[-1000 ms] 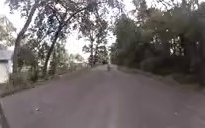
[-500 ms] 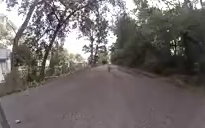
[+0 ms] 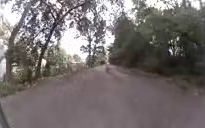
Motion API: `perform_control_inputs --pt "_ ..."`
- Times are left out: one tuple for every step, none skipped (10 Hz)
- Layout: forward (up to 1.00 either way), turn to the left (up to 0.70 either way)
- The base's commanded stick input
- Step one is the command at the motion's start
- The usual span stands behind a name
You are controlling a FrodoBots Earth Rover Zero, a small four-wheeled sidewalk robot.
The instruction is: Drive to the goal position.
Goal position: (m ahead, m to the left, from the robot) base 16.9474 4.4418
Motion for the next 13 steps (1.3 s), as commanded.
perform_control_inputs --pt "0.70 0.00" --pt "0.70 0.00" --pt "0.70 0.00" --pt "0.70 0.00" --pt "0.70 0.00" --pt "0.70 0.00" --pt "0.70 0.00" --pt "0.70 0.00" --pt "0.70 0.00" --pt "0.70 0.00" --pt "0.70 0.00" --pt "0.70 0.00" --pt "0.70 0.00"
